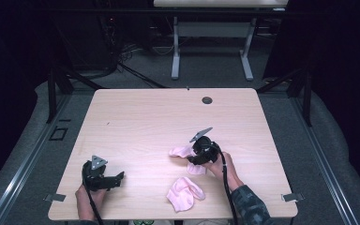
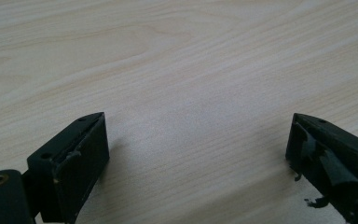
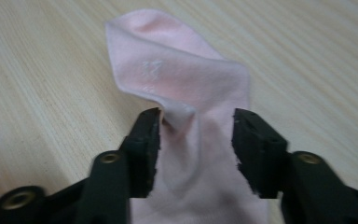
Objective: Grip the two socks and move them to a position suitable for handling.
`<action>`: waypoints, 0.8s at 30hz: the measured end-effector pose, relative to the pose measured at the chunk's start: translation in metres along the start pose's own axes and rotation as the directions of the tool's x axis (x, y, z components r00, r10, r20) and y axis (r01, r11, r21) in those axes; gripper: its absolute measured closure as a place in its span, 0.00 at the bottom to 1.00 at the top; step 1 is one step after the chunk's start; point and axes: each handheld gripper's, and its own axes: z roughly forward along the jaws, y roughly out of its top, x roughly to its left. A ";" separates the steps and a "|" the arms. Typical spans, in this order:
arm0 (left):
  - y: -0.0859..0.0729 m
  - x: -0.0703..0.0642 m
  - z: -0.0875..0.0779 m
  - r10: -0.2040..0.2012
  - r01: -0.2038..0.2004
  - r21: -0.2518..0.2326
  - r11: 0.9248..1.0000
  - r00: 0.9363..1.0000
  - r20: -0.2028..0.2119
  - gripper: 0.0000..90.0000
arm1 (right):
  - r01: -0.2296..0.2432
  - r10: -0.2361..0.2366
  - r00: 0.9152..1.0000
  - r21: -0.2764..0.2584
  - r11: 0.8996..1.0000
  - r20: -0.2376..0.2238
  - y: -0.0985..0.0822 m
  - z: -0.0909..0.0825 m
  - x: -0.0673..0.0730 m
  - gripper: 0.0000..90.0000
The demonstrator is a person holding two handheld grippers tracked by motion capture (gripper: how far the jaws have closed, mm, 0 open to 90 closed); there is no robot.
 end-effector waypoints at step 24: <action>0.000 0.000 0.000 -0.003 0.003 0.000 1.000 1.000 -0.001 0.07 | -0.074 0.075 0.997 -0.093 0.993 0.010 -0.032 -0.067 0.039 0.07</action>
